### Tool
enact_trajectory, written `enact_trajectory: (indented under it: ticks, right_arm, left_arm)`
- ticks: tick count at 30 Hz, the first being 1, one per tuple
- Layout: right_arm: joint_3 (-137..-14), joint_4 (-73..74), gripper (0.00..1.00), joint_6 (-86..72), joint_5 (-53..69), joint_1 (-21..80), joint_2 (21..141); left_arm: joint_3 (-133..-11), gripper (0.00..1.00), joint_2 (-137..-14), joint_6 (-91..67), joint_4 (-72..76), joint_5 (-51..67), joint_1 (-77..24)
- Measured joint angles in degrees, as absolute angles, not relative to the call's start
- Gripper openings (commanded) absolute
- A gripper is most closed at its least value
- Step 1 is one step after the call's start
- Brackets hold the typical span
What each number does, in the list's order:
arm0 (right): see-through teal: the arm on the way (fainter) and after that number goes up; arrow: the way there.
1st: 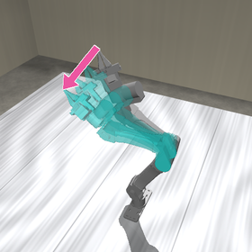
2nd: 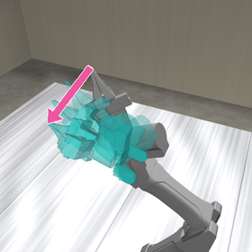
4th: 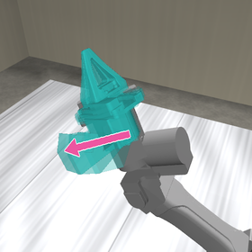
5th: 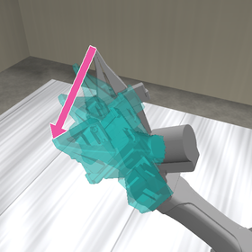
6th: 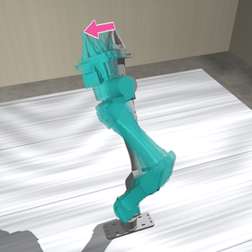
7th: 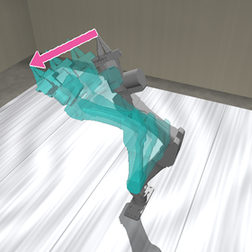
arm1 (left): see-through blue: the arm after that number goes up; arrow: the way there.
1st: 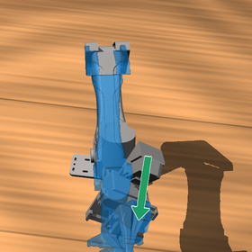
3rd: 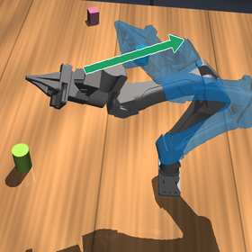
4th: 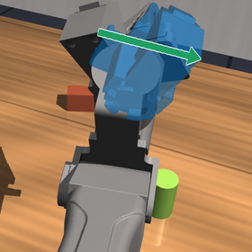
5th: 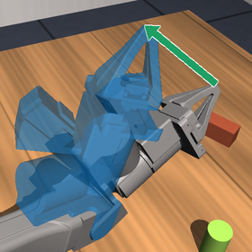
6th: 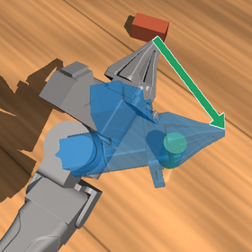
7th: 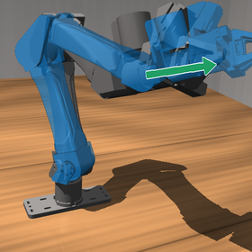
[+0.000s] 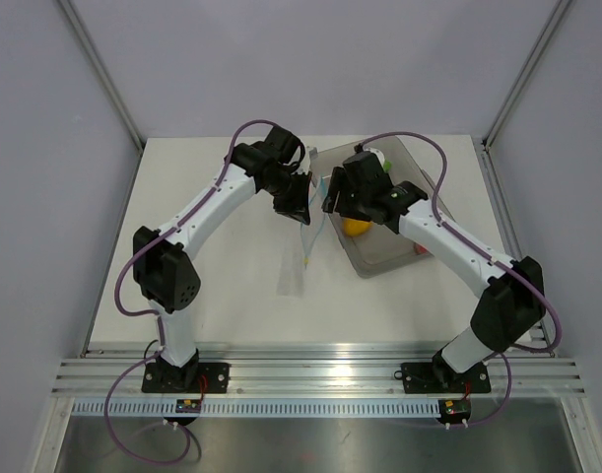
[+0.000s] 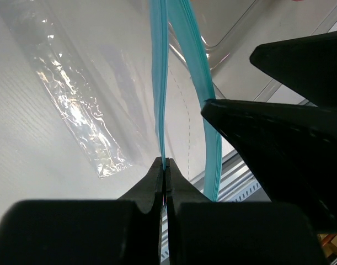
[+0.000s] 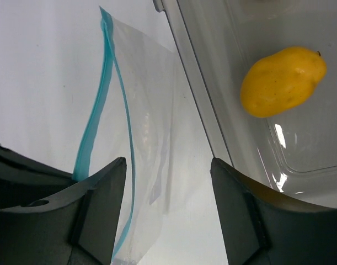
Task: Place the food in the zip-top bag and seal the zipper
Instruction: Open the zipper of the food storage bag at the center of the board.
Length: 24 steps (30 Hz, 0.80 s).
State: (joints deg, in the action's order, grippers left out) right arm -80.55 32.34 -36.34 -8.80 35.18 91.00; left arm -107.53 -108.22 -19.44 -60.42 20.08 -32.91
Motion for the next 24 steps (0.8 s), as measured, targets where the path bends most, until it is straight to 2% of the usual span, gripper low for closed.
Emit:
enact_trajectory:
  ticks: [7,9,13,17,24]
  right_arm:
    - [-80.53,32.36,0.75,-36.36,-9.98,34.83,88.23]
    - [-79.96,32.03,0.84,-36.73,-9.91,33.61,88.01]
    - [-77.6,31.75,0.91,-37.91,-9.82,28.99,88.64]
    - [-77.06,31.38,0.96,-39.81,-9.76,25.06,93.3]
    - [-76.9,29.67,0.98,-42.48,-7.31,23.27,103.22]
  left_arm:
    - [-107.53,0.0,-108.62,-19.44,-60.49,20.03,-32.95]
    - [-107.53,0.0,-108.62,-19.44,-60.51,19.99,-32.95]
    - [-107.53,0.0,-108.62,-19.44,-60.55,19.68,-32.97]
    - [-107.53,0.0,-108.62,-19.42,-60.58,19.49,-32.95]
    - [-107.66,0.0,-108.62,-19.4,-60.84,19.27,-32.95]
